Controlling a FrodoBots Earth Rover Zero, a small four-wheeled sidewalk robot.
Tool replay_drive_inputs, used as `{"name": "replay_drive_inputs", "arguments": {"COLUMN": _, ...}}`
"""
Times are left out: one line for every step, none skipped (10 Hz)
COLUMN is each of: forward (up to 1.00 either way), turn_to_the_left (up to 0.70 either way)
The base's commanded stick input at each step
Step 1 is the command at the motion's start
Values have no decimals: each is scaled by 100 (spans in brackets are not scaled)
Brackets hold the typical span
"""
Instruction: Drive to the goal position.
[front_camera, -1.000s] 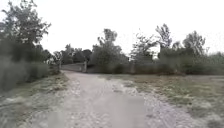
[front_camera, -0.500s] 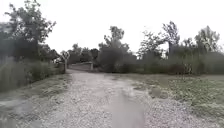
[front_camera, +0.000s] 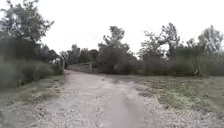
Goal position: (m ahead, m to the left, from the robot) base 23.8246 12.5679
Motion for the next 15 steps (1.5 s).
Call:
{"name": "replay_drive_inputs", "arguments": {"forward": 70, "turn_to_the_left": 35}}
{"name": "replay_drive_inputs", "arguments": {"forward": 70, "turn_to_the_left": 4}}
{"name": "replay_drive_inputs", "arguments": {"forward": 70, "turn_to_the_left": 0}}
{"name": "replay_drive_inputs", "arguments": {"forward": 70, "turn_to_the_left": 0}}
{"name": "replay_drive_inputs", "arguments": {"forward": 70, "turn_to_the_left": 0}}
{"name": "replay_drive_inputs", "arguments": {"forward": 70, "turn_to_the_left": 0}}
{"name": "replay_drive_inputs", "arguments": {"forward": 70, "turn_to_the_left": 0}}
{"name": "replay_drive_inputs", "arguments": {"forward": 70, "turn_to_the_left": 0}}
{"name": "replay_drive_inputs", "arguments": {"forward": 70, "turn_to_the_left": 0}}
{"name": "replay_drive_inputs", "arguments": {"forward": 70, "turn_to_the_left": 0}}
{"name": "replay_drive_inputs", "arguments": {"forward": 70, "turn_to_the_left": 0}}
{"name": "replay_drive_inputs", "arguments": {"forward": 70, "turn_to_the_left": 0}}
{"name": "replay_drive_inputs", "arguments": {"forward": 70, "turn_to_the_left": 0}}
{"name": "replay_drive_inputs", "arguments": {"forward": 70, "turn_to_the_left": 0}}
{"name": "replay_drive_inputs", "arguments": {"forward": 70, "turn_to_the_left": 0}}
